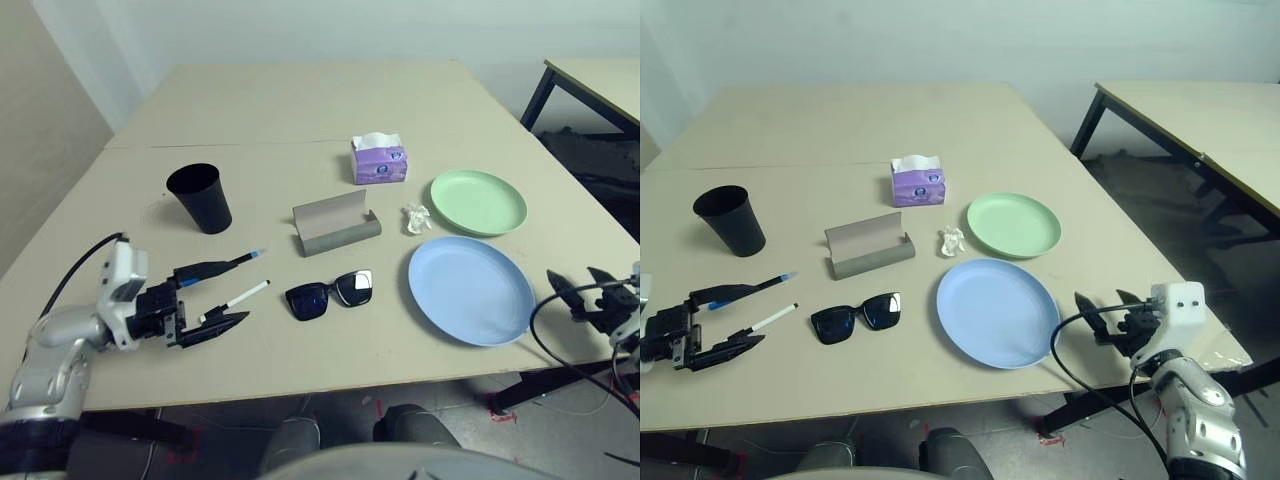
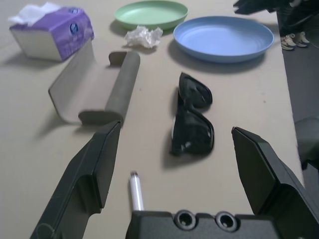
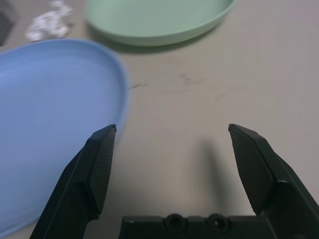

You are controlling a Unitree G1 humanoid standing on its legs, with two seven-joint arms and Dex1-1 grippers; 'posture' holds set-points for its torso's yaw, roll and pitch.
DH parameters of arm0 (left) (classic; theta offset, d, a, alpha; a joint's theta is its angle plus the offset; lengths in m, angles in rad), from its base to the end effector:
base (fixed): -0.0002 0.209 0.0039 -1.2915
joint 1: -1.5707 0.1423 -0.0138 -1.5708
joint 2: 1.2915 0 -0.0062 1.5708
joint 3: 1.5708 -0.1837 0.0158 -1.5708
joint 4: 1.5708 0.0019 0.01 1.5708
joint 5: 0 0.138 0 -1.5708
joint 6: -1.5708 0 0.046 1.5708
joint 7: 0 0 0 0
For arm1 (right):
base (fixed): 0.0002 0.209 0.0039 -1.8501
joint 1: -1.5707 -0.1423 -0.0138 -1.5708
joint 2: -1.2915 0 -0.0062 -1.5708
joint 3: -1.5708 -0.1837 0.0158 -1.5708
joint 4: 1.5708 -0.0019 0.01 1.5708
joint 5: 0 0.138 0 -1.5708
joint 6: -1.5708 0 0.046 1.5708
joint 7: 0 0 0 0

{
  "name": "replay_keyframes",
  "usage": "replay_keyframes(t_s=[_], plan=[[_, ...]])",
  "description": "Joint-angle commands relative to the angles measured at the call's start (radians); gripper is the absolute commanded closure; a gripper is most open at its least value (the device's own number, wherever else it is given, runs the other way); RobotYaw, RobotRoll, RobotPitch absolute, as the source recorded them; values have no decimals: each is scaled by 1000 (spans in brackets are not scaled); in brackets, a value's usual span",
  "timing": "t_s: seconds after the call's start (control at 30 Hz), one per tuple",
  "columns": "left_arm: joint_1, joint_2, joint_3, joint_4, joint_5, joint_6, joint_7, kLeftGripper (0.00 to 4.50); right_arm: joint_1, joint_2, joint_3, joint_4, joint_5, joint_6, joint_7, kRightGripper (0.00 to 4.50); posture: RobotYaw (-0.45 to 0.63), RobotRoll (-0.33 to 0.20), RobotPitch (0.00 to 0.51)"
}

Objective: Organize and tidy the items on the table.

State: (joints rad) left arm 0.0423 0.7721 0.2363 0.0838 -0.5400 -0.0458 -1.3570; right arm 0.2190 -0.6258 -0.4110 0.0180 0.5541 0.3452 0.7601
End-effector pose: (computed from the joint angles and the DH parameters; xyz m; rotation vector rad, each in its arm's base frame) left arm 0.1888 0.3271 0.1175 0.2437 0.0860 -1.1098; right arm 0.1422 -0.3374 0.0769 0.0879 0.3265 0.3364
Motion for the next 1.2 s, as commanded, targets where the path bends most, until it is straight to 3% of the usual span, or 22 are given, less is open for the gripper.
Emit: replay_keyframes(t_s=[0.03,0.4,0.63,0.73,0.87,1.07,1.2], plan=[[-8,-17,-31,9,26,-8,3,0,17,-26,6,-122,69,124,16,19,-127,0,0],[4,-43,-35,35,46,-47,0,0,4,-75,102,-176,83,348,53,19,-102,0,0],[4,-52,-24,24,42,-61,21,0,-72,-76,154,-193,92,489,28,19,-76,0,0],[12,-55,-25,11,45,-68,31,0,-109,-72,158,-193,85,505,21,642,-68,0,0],[16,-57,-31,-5,44,-64,43,0,-143,-67,145,-184,85,508,10,2122,-71,0,0],[5,-55,-38,-9,43,-55,48,0,-211,-15,36,-170,154,532,-54,4280,-87,0,0],[-11,-52,-44,0,44,-52,42,0,-273,36,-55,-176,261,604,-135,4457,-97,0,0]])
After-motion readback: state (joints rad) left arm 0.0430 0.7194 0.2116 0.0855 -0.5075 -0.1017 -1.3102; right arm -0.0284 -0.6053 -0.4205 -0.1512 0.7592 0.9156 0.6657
